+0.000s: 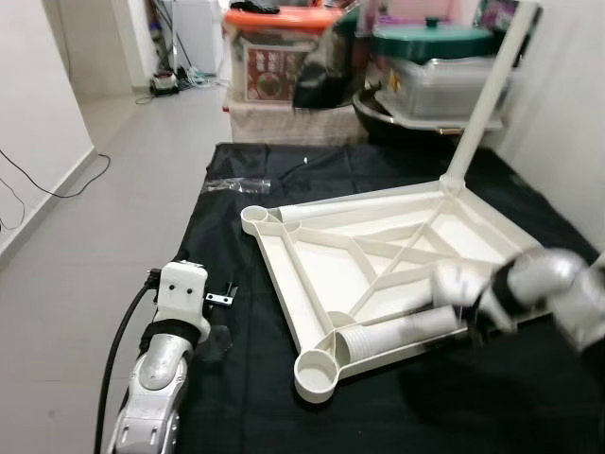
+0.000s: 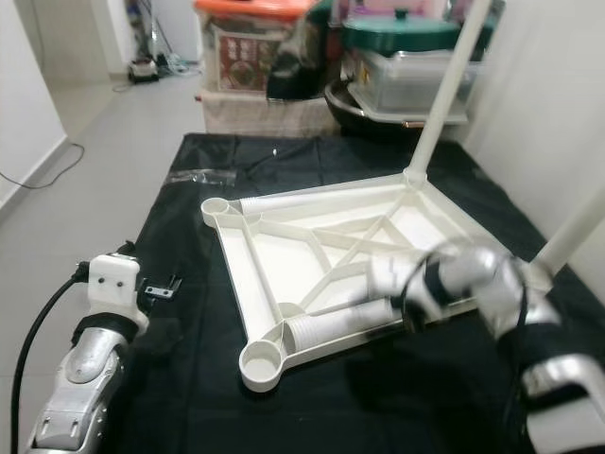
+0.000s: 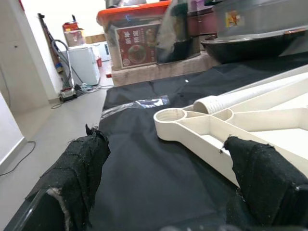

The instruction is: Building children table

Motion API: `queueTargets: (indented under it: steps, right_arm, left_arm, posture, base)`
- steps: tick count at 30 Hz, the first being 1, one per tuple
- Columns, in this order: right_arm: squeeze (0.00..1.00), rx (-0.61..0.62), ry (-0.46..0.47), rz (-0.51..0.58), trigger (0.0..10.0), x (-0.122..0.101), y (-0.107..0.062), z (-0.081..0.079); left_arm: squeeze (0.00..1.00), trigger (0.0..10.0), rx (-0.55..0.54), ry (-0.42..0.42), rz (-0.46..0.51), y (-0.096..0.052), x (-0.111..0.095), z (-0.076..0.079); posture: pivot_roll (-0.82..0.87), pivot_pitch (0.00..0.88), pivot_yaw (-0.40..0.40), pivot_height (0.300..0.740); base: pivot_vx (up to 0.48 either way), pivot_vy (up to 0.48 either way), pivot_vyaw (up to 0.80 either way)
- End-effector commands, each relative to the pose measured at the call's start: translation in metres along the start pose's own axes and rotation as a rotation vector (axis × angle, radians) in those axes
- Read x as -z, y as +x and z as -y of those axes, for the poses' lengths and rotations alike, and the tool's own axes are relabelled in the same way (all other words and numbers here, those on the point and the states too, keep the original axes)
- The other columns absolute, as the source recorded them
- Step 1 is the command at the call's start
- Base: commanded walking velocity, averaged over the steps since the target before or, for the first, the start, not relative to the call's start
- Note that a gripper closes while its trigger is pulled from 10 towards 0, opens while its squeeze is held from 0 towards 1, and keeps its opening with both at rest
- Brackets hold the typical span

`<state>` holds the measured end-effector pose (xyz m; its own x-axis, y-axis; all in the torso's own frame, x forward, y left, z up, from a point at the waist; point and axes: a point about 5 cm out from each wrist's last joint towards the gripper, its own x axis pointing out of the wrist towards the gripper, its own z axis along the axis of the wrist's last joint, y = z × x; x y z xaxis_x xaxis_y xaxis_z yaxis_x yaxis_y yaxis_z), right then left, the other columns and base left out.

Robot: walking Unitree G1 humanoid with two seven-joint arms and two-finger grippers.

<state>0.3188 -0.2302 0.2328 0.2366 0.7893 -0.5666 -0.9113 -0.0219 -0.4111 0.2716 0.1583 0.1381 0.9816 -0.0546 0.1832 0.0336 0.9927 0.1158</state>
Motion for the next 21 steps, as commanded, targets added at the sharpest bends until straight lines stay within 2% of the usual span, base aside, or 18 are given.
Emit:
queueTargets:
  steps: [1,2,3,5,6,8,9,10,11,12,13,14,15,16,17,19,20,21]
  right_arm:
    - [1.00,-0.009,0.039,0.084,10.0,-0.007,0.001,0.001]
    - [1.00,-0.006,0.099,0.190,10.0,-0.020,-0.003,0.006]
    - [1.00,-0.040,0.108,0.208,10.0,-0.022,-0.004,0.003]
    - [1.00,-0.091,0.124,0.192,10.0,-0.015,0.002,-0.006]
    - [1.00,-0.074,0.126,0.201,10.0,-0.014,0.008,-0.006]
    - [1.00,-0.074,0.126,0.201,10.0,-0.014,0.008,-0.006]
    - [1.00,-0.055,0.132,0.216,10.0,-0.014,0.013,-0.005]
    - [1.00,0.043,0.151,0.280,10.0,-0.019,0.024,0.004]
    - [0.00,0.263,0.238,0.345,10.0,-0.021,0.045,0.022]
    - [0.00,0.263,0.238,0.345,10.0,-0.021,0.045,0.022]
    - [0.00,0.405,0.315,0.377,10.0,-0.022,0.061,0.033]
    - [0.00,0.405,0.315,0.377,10.0,-0.022,0.061,0.033]
    - [0.00,0.515,0.401,0.393,10.0,-0.021,0.078,0.038]
    - [0.00,0.515,0.401,0.393,10.0,-0.021,0.078,0.038]
    - [0.00,0.574,0.482,0.412,10.0,-0.023,0.100,0.034]
    - [0.00,0.574,0.482,0.412,10.0,-0.023,0.100,0.034]
    - [0.00,0.583,0.535,0.449,10.0,-0.029,0.120,0.027]
    - [0.00,0.583,0.535,0.449,10.0,-0.029,0.120,0.027]
  left_arm:
    - [0.00,10.0,0.002,0.008,-0.004,0.001,0.001,-0.002]
    - [0.00,10.0,0.003,0.006,-0.001,0.001,0.001,-0.002]
    - [0.00,10.0,0.004,0.005,-0.001,0.001,0.001,-0.001]
    - [0.00,10.0,-0.002,0.004,-0.003,-0.001,0.001,-0.001]
    - [0.00,10.0,-0.007,0.005,-0.005,-0.002,0.001,-0.003]
    - [0.00,10.0,-0.007,0.005,-0.005,-0.002,0.001,-0.003]
    - [0.00,10.0,-0.010,0.006,-0.007,-0.003,0.001,-0.003]
    - [0.00,10.0,-0.020,-0.002,-0.004,-0.004,0.001,-0.005]
    - [0.00,10.0,-0.034,-0.014,0.003,-0.005,-0.001,-0.006]
    - [0.00,10.0,-0.034,-0.014,0.003,-0.005,-0.001,-0.006]
    - [0.00,10.0,-0.044,-0.022,0.008,-0.006,-0.002,-0.008]
    - [0.00,10.0,-0.044,-0.022,0.008,-0.006,-0.002,-0.008]
    - [0.00,10.0,-0.050,-0.033,0.011,-0.007,-0.003,-0.008]
    - [0.00,10.0,-0.050,-0.033,0.011,-0.007,-0.003,-0.008]
    - [0.00,10.0,-0.051,-0.044,0.007,-0.008,-0.004,-0.007]
    - [0.00,10.0,-0.051,-0.044,0.007,-0.008,-0.004,-0.007]
    - [0.00,10.0,-0.058,-0.051,-0.003,-0.009,-0.005,-0.008]
    - [0.00,10.0,-0.058,-0.051,-0.003,-0.009,-0.005,-0.008]
  posture:
    - [-0.04,0.000,-0.052,0.740]
    - [-0.04,0.000,-0.054,0.740]
    - [-0.02,0.000,-0.062,0.740]
    - [-0.02,0.000,-0.064,0.740]
    - [-0.01,0.000,-0.074,0.740]
    - [-0.01,0.000,-0.074,0.740]
    - [-0.01,0.000,-0.074,0.740]
    - [0.00,0.000,-0.080,0.740]
    - [0.01,0.000,-0.085,0.740]
    - [0.01,0.000,-0.085,0.740]
    - [0.01,0.000,-0.085,0.740]
    - [0.01,0.000,-0.085,0.740]
    - [0.02,0.000,-0.087,0.740]
    - [0.02,0.000,-0.087,0.740]
    - [0.05,0.000,-0.091,0.740]
    - [0.05,0.000,-0.091,0.740]
    - [0.06,0.000,-0.089,0.740]
    - [0.06,0.000,-0.089,0.740]
  base:
    - [0.000,0.000,0.00]
    - [0.000,0.000,0.00]
    - [0.000,0.000,0.00]
    - [0.000,0.000,0.00]
    - [0.000,0.000,0.00]
    - [0.000,0.000,0.00]
    - [0.000,0.000,0.00]
    - [0.000,0.000,0.00]
    - [0.000,0.000,0.00]
    - [0.000,0.000,0.00]
    - [0.000,0.000,0.00]
    - [0.000,0.000,0.00]
    - [0.000,0.000,0.00]
    - [0.000,0.000,0.00]
    - [0.000,0.000,0.00]
    - [0.000,0.000,0.00]
    - [0.000,0.000,0.00]
    - [0.000,0.000,0.00]
